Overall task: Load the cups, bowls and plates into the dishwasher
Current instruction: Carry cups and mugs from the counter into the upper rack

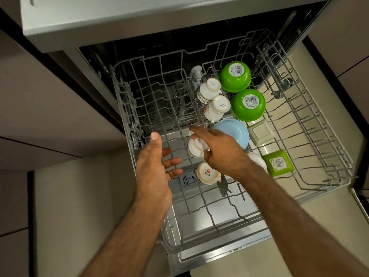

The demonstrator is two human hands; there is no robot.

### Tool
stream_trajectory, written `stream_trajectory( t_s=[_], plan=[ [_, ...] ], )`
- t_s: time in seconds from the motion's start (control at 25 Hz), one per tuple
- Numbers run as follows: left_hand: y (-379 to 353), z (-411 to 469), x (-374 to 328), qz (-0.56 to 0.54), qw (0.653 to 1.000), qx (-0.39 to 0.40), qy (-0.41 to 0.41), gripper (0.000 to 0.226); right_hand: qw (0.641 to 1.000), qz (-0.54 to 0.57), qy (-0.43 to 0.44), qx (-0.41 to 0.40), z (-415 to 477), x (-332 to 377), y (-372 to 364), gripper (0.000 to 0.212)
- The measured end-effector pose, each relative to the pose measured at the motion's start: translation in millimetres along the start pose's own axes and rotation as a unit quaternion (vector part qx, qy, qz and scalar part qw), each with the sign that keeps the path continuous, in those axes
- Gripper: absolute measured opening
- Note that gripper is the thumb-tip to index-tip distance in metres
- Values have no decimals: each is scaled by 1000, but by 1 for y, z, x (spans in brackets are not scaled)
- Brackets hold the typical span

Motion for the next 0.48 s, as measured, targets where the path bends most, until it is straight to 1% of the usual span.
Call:
stream_trajectory(
  t_s=[0.16,0.28,0.4,0.48],
  plan=[
    [-1,2,-4,2,1000,-2,0,42,1000,-26,-4,11,0,0,-4,89],
    [-4,-2,-9,14,1000,2,-10,38,999,-5,-29,24,0,3,-2,95],
    [-7,-5,-27,52,997,9,-52,33,999,27,-39,3,2,12,10,90],
    [-9,-8,-45,80,992,13,-99,39,998,31,-53,-34,4,19,22,83]
  ],
)
Point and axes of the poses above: each hand's wrist, its own z-axis towards the middle knuckle, its own y-axis out of the back of the hand, x = y × z, the point moved 8 cm from there along z, towards the middle knuckle, and after that the axes turned 15 degrees about -x, right-handed, at the moved point
